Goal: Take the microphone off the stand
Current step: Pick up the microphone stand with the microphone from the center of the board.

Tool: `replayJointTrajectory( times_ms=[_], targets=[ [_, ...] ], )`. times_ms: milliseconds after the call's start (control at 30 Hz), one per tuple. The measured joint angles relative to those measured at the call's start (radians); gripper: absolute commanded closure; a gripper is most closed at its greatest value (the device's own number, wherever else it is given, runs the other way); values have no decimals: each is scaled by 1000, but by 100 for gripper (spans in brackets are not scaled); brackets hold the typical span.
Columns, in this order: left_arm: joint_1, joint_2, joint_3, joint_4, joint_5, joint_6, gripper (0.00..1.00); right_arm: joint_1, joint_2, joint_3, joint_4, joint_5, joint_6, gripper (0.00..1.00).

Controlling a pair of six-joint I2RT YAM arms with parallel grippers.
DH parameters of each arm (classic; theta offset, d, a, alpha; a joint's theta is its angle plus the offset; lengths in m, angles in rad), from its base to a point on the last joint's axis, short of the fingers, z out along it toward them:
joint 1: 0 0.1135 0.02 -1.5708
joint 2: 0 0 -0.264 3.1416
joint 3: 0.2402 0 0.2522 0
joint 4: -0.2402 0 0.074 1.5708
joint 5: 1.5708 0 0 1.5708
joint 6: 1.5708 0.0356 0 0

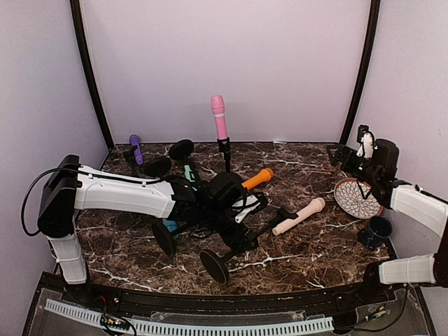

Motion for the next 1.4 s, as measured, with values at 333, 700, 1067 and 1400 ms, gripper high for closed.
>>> replayJointTrajectory(
  times_ms=[333, 700, 1067, 1400],
  targets=[
    [-1, 7, 3, -166, -15, -65, 22, 0, -6, -34, 6, 11, 0, 1],
    [-2, 74, 33, -209, 15, -95, 56, 0, -10, -35, 7, 12, 0, 1],
    [-2, 109, 60, -236, 18, -93, 67, 0, -26, -40, 7, 19, -3, 1],
    [-5, 148, 81, -245, 4, -100, 86, 0, -26, -41, 8, 19, -3, 1]
  ],
)
